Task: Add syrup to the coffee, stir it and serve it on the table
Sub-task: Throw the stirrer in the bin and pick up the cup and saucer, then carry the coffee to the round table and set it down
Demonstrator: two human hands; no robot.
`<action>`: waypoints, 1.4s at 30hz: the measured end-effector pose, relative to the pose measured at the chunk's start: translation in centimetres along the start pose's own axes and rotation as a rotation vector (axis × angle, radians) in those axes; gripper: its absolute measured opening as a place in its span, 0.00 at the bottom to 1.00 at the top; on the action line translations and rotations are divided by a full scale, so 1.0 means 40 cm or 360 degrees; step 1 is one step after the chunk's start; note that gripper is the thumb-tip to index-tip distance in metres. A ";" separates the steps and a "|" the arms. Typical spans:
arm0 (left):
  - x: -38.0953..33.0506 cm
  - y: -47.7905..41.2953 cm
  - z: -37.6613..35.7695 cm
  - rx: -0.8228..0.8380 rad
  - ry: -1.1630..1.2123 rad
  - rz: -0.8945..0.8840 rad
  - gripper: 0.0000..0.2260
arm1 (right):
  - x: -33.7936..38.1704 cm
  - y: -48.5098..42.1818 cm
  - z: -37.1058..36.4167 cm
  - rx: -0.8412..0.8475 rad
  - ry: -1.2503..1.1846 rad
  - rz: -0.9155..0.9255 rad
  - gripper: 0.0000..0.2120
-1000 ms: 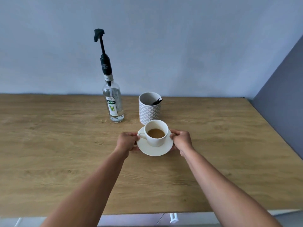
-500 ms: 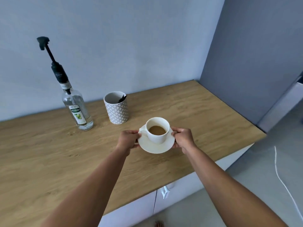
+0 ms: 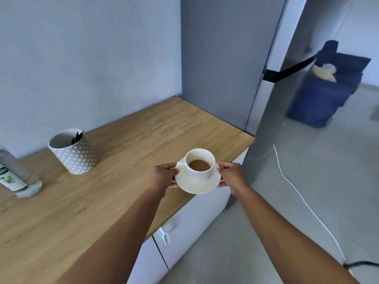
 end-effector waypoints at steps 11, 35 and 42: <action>-0.055 0.028 -0.520 0.0305 -0.0104 -0.0026 0.13 | 0.003 -0.007 0.510 -0.0304 -0.0199 -0.0006 0.16; 0.009 0.259 -1.774 0.1176 -0.0412 -0.0004 0.13 | -0.161 0.131 1.662 -0.1214 -0.0491 -0.0131 0.15; 0.030 0.324 -2.086 0.1454 -0.0545 -0.0017 0.13 | -0.219 0.164 1.904 -0.1493 -0.0509 -0.0168 0.14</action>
Point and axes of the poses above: each hand's wrist, its own y-axis away from the middle knuckle, its own z-axis out of the back of the hand, x = y × z, the point moved 10 cm from there along -y, towards the middle knuckle, and after that the axes turned 3 degrees about -y, right-handed, at the moved point
